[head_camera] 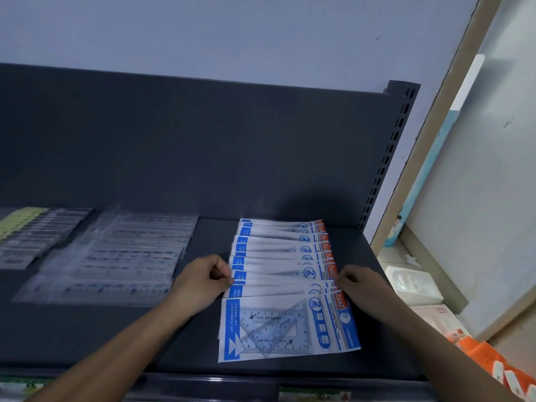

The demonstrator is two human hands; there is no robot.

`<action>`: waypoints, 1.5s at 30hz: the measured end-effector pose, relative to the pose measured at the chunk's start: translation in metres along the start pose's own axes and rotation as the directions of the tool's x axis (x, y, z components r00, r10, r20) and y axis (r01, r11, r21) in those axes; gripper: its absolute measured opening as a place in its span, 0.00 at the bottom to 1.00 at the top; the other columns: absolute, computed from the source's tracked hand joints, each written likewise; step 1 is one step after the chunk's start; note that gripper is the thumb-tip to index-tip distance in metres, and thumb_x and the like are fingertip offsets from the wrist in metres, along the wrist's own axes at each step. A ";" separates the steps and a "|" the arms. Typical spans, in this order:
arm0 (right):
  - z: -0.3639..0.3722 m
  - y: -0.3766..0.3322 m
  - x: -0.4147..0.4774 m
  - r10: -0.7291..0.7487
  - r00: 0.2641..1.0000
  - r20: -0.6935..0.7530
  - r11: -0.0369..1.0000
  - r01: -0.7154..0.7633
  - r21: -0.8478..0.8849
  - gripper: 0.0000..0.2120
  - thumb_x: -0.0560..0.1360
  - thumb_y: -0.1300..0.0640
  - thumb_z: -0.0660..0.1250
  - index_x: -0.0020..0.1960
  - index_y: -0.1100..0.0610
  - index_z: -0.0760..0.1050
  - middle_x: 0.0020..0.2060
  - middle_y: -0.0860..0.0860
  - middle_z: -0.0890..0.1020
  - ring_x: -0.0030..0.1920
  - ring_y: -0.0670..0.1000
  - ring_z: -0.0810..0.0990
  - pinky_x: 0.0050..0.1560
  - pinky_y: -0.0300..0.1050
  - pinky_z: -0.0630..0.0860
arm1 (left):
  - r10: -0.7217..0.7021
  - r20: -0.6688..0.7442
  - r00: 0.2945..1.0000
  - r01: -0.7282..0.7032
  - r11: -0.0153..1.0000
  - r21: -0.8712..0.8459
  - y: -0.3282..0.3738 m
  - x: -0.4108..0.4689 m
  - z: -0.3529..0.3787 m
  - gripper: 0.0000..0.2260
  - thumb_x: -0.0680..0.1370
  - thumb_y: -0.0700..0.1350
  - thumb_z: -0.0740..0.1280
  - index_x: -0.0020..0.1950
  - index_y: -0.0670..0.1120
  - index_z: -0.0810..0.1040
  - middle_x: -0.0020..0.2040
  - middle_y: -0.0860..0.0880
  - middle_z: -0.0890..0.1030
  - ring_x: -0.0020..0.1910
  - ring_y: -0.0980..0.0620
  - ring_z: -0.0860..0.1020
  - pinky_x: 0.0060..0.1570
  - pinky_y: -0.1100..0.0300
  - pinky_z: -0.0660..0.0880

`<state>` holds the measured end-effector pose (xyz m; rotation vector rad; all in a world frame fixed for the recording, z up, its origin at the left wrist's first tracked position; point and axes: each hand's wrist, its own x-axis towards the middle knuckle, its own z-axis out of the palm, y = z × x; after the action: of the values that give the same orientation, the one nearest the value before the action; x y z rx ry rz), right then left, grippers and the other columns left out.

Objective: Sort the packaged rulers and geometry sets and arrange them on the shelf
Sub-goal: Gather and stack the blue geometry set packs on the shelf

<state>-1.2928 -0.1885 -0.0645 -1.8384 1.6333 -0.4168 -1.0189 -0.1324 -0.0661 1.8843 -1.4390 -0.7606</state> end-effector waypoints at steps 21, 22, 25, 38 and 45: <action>-0.001 -0.001 0.009 0.032 0.998 -0.046 0.999 -0.032 -0.006 0.15 0.78 0.45 0.60 0.39 0.55 0.73 0.36 0.45 0.81 0.36 0.42 0.81 0.35 0.35 0.70 | -0.032 -0.012 0.999 0.031 0.993 -0.110 -0.003 0.008 0.003 0.03 0.74 0.39 0.69 0.42 0.47 0.79 0.41 0.50 0.83 0.43 0.53 0.80 0.42 0.63 0.74; -0.001 -0.002 0.009 0.024 0.998 -0.049 1.000 -0.024 -0.002 0.15 0.78 0.45 0.60 0.39 0.55 0.72 0.37 0.46 0.81 0.37 0.43 0.81 0.35 0.35 0.70 | -0.025 -0.025 0.999 0.023 0.996 -0.084 -0.004 0.009 0.003 0.03 0.74 0.41 0.69 0.42 0.48 0.79 0.42 0.51 0.83 0.44 0.54 0.80 0.45 0.61 0.74; -0.001 -0.003 0.009 0.003 0.999 -0.037 0.999 -0.002 0.044 0.13 0.78 0.47 0.60 0.40 0.54 0.72 0.37 0.46 0.81 0.37 0.42 0.80 0.35 0.34 0.69 | -0.003 -0.052 0.999 0.002 1.000 -0.028 -0.002 0.008 0.003 0.03 0.74 0.43 0.69 0.41 0.50 0.79 0.41 0.53 0.82 0.44 0.55 0.79 0.48 0.58 0.75; -0.006 0.003 0.002 -0.028 0.999 -0.041 0.988 0.034 0.150 0.05 0.76 0.55 0.66 0.49 0.49 0.70 0.42 0.46 0.81 0.41 0.41 0.80 0.36 0.33 0.72 | 0.030 0.012 0.999 -0.030 1.000 0.009 0.000 0.013 0.000 0.03 0.73 0.44 0.71 0.41 0.51 0.80 0.42 0.54 0.83 0.45 0.55 0.80 0.53 0.53 0.76; -0.006 0.003 -0.003 -0.108 0.993 -0.037 0.990 0.111 0.083 0.04 0.76 0.56 0.65 0.48 0.48 0.74 0.44 0.43 0.80 0.42 0.39 0.80 0.38 0.31 0.74 | 0.011 0.079 0.997 -0.014 0.999 0.038 0.000 0.016 -0.001 0.03 0.73 0.45 0.72 0.42 0.52 0.79 0.43 0.54 0.82 0.46 0.55 0.79 0.55 0.54 0.74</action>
<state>-1.2991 -0.1867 -0.0616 -1.8716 1.5164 -0.5589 -1.0138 -0.1481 -0.0665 1.8913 -1.5229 -0.8142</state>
